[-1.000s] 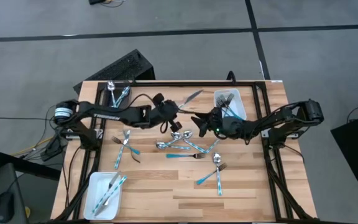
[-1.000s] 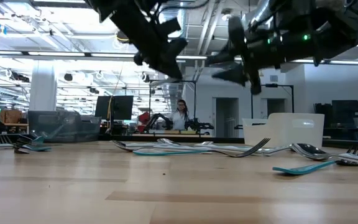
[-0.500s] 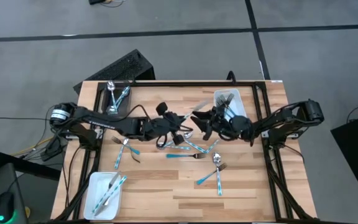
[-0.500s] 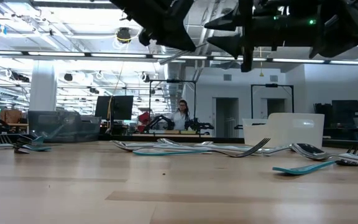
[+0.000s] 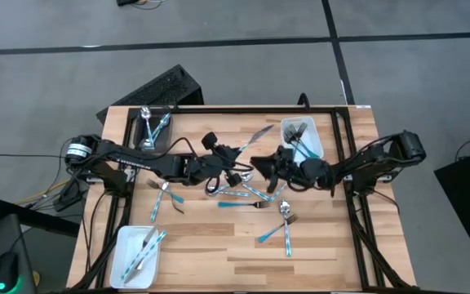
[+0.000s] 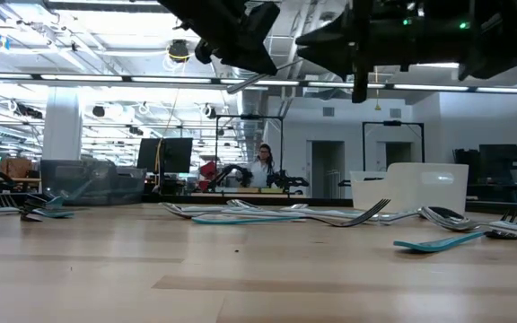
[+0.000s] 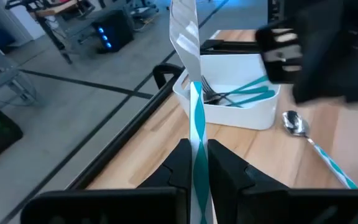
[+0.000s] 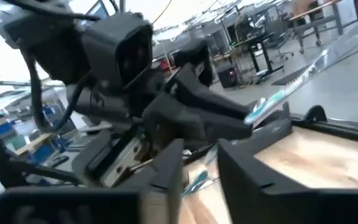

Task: Sort silverware by color (type)
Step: Put the blue light table knife into the bottom white bin

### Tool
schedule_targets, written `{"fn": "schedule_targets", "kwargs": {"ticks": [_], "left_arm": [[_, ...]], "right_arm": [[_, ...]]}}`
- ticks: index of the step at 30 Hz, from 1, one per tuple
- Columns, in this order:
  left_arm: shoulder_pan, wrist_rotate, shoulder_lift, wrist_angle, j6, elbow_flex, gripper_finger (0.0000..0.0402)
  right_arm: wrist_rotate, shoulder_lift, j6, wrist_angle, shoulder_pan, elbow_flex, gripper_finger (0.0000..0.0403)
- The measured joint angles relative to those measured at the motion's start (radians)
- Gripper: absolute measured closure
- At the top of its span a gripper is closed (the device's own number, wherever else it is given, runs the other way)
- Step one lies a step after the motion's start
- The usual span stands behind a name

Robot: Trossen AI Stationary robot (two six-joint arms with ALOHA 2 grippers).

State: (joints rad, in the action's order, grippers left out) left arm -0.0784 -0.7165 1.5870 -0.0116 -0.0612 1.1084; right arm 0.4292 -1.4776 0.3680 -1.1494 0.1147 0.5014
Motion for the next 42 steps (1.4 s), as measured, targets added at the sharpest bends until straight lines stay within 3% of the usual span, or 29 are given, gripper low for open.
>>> {"fn": "schedule_targets", "kwargs": {"ticks": [6, 9, 13, 16, 18, 22, 24, 25, 30, 32, 38, 42], "left_arm": [[-0.004, 0.056, -0.004, -0.01, -0.001, 0.0, 0.0385], [-0.013, 0.064, -0.004, -0.008, 0.001, 0.0, 0.0385], [-0.023, 0.065, -0.004, -0.006, 0.012, 0.0, 0.0385], [-0.022, 0.067, -0.004, -0.003, 0.013, 0.0, 0.0385], [-0.022, 0.077, -0.004, 0.003, 0.013, 0.0, 0.0385], [-0.023, 0.095, -0.004, 0.021, 0.0, 0.0, 0.0384], [-0.02, 0.149, -0.003, 0.046, 0.0, 0.0, 0.0378], [-0.015, 0.187, -0.003, 0.053, 0.0, 0.0, 0.0373], [-0.003, 0.262, -0.003, 0.136, -0.019, 0.0, 0.0332], [-0.005, 0.266, -0.003, 0.138, -0.015, 0.0, 0.0315], [-0.005, 0.424, -0.004, 0.136, 0.046, 0.0, 0.0285], [-0.006, 0.419, -0.005, 0.165, 0.043, 0.001, 0.0283]], "right_arm": [[0.173, 0.0, -0.002, 0.025, 0.001, 0.0, 0.0166], [0.14, 0.0, -0.002, -0.024, -0.034, 0.0, 0.0129], [0.073, 0.0, -0.002, -0.072, -0.07, 0.0, 0.0122], [0.07, 0.0, 0.001, -0.069, -0.08, 0.0, 0.0149], [0.069, 0.0, 0.0, -0.067, -0.085, 0.0, 0.0187], [0.064, 0.0, -0.075, -0.031, -0.085, 0.0, 0.0306], [0.046, 0.001, -0.128, -0.025, -0.081, 0.001, 0.0369], [0.035, 0.001, -0.165, -0.02, -0.079, 0.003, 0.0381], [-0.103, 0.001, -0.22, 0.124, -0.098, 0.057, 0.0383], [-0.177, 0.001, -0.224, 0.242, -0.111, 0.112, 0.0383], [-0.363, 0.001, -0.259, 0.651, -0.133, 0.294, 0.0383], [-0.441, 0.0, -0.294, 0.69, -0.123, 0.356, 0.0384]]}}
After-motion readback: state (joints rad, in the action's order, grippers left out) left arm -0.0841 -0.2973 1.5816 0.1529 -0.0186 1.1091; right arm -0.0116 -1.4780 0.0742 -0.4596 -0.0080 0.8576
